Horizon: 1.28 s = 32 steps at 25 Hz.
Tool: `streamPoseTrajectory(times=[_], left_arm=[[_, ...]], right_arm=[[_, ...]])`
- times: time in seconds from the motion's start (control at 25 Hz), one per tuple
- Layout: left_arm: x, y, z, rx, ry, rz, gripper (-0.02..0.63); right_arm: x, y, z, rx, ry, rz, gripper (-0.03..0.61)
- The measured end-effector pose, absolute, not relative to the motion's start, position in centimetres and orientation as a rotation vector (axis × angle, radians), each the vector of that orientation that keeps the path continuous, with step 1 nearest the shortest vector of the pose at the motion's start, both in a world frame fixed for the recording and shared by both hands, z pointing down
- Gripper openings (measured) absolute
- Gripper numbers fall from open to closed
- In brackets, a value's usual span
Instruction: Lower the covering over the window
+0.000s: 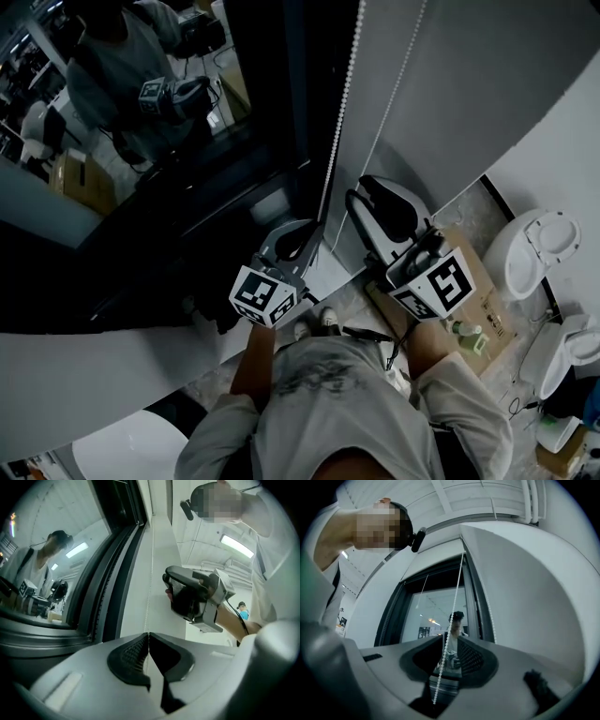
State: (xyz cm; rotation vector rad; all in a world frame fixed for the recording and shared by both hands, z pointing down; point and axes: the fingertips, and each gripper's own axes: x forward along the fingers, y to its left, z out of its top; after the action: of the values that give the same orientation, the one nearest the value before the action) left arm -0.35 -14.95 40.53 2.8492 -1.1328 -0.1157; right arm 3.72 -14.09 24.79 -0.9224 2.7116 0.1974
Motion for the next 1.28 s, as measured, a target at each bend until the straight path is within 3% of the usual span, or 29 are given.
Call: streamPoseTrajectory(times=[1.0, 1.16, 1.28], left_arm=[[-0.8, -11.7, 48.7, 2.772, -1.068, 0.097, 0.017], [-1.3, -11.8, 48.8, 2.758, -1.077, 0.072, 0.017], [-1.7, -11.9, 48.8, 2.752, -1.086, 0.061, 0.017]], right_arm=[[-0.5, -14.9, 21.6, -0.731, 2.704, 0.188, 0.129], [-0.8, -15.1, 21.6, -0.722, 2.702, 0.185, 0.037], [-1.2, -14.9, 21.6, -0.696, 2.706, 0.165, 0.024]])
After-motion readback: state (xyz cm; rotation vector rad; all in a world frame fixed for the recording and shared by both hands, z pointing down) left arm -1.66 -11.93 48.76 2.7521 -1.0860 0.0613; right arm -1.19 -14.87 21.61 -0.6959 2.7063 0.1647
